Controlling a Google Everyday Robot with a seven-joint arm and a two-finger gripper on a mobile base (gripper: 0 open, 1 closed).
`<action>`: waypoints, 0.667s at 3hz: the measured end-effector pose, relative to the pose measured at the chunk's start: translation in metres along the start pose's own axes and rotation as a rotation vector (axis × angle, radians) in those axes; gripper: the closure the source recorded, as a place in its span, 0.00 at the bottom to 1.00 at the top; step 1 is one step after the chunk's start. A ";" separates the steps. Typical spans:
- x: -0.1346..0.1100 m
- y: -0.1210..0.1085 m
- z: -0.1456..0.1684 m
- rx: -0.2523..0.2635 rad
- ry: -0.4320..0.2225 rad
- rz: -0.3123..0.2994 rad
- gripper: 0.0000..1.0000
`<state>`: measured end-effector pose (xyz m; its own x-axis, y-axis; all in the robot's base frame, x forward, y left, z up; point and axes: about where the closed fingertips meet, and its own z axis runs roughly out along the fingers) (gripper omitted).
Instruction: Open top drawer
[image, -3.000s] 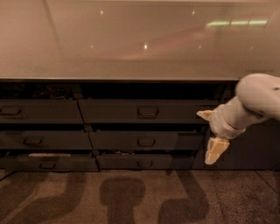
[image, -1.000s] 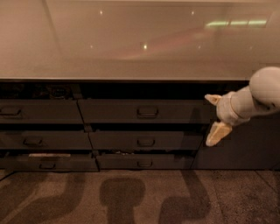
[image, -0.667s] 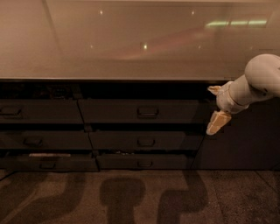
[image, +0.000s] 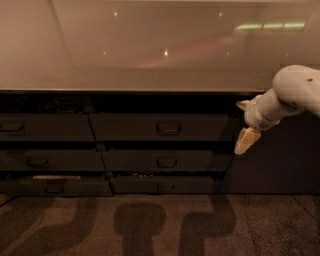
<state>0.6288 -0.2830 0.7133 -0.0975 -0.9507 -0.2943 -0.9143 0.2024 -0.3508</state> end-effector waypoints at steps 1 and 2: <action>0.013 -0.003 0.030 -0.034 0.041 0.013 0.00; 0.010 -0.001 0.031 -0.052 0.011 0.001 0.00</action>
Offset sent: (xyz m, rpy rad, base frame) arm 0.0114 -0.0052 -0.0249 -0.0256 0.0372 -0.0141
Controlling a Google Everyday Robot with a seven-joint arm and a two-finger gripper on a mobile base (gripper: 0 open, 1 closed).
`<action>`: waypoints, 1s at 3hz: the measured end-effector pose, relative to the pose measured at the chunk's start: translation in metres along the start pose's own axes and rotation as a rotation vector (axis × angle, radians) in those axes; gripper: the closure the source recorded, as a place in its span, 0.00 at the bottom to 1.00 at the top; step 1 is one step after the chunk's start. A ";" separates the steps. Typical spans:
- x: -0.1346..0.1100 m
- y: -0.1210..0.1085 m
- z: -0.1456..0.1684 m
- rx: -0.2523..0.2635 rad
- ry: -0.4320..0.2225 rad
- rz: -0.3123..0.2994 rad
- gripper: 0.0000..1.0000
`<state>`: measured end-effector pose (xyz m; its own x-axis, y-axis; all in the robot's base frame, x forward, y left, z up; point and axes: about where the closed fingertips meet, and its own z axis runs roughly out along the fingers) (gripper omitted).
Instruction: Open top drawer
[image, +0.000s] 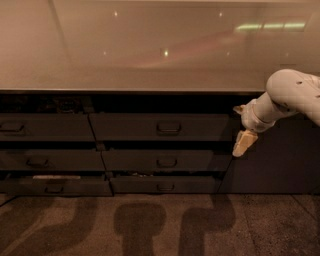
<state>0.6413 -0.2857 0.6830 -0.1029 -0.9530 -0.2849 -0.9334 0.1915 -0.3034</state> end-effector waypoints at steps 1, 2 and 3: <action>-0.012 0.006 0.003 -0.082 -0.138 -0.056 0.00; -0.017 0.007 0.001 -0.099 -0.151 -0.078 0.00; -0.017 0.007 0.002 -0.100 -0.150 -0.077 0.00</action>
Offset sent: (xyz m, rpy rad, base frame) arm -0.0025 0.0110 -0.0014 0.0930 0.0307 0.0918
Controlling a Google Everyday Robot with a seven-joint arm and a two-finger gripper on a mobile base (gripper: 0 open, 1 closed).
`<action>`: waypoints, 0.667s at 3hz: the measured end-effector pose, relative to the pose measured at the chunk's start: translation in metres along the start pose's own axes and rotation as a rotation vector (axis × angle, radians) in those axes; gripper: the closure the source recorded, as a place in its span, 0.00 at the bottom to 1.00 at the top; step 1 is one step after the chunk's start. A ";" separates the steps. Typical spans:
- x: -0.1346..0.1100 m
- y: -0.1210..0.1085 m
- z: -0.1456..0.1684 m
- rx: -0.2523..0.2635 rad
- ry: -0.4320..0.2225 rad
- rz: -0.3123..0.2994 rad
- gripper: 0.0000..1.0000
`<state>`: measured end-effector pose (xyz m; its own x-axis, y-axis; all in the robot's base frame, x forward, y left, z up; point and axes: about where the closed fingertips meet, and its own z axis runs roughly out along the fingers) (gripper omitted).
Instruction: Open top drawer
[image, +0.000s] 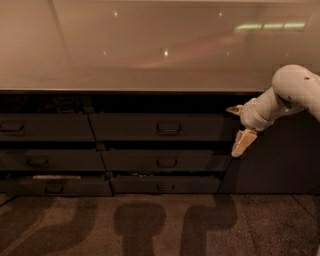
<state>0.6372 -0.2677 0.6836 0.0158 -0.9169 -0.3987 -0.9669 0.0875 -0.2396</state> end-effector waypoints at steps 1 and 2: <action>0.025 -0.022 0.012 -0.027 0.062 0.065 0.00; 0.025 -0.022 0.012 -0.027 0.062 0.065 0.00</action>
Offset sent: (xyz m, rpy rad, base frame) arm 0.0164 -0.0129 -0.0135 -0.0333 0.0491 -0.0420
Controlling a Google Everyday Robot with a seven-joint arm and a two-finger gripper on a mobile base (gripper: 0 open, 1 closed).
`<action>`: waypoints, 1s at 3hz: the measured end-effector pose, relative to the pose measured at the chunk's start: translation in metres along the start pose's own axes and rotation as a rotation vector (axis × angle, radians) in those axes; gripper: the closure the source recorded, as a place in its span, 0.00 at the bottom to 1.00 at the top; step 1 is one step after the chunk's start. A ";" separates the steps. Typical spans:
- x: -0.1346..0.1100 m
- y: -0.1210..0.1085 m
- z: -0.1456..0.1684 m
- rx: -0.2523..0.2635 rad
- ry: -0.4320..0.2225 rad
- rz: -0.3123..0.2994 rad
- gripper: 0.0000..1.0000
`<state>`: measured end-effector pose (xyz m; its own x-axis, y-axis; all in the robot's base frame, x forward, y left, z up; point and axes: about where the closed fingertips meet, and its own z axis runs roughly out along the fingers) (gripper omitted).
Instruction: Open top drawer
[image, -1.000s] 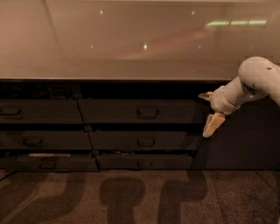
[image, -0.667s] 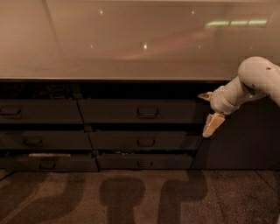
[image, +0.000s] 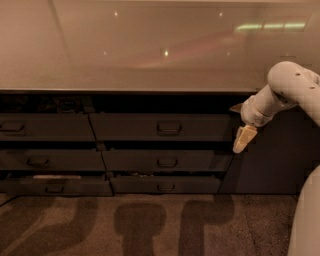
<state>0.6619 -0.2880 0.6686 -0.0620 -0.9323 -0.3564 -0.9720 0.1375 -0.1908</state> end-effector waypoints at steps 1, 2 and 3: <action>0.010 -0.004 0.023 -0.054 0.028 0.024 0.00; 0.016 -0.005 0.033 -0.084 0.044 0.037 0.00; 0.014 -0.006 0.032 -0.084 0.044 0.037 0.00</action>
Offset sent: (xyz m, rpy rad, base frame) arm 0.0236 -0.0120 -0.0605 -0.0578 0.1683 -0.0268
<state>0.6742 -0.2912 0.6351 -0.1062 -0.9412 -0.3208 -0.9844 0.1451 -0.0999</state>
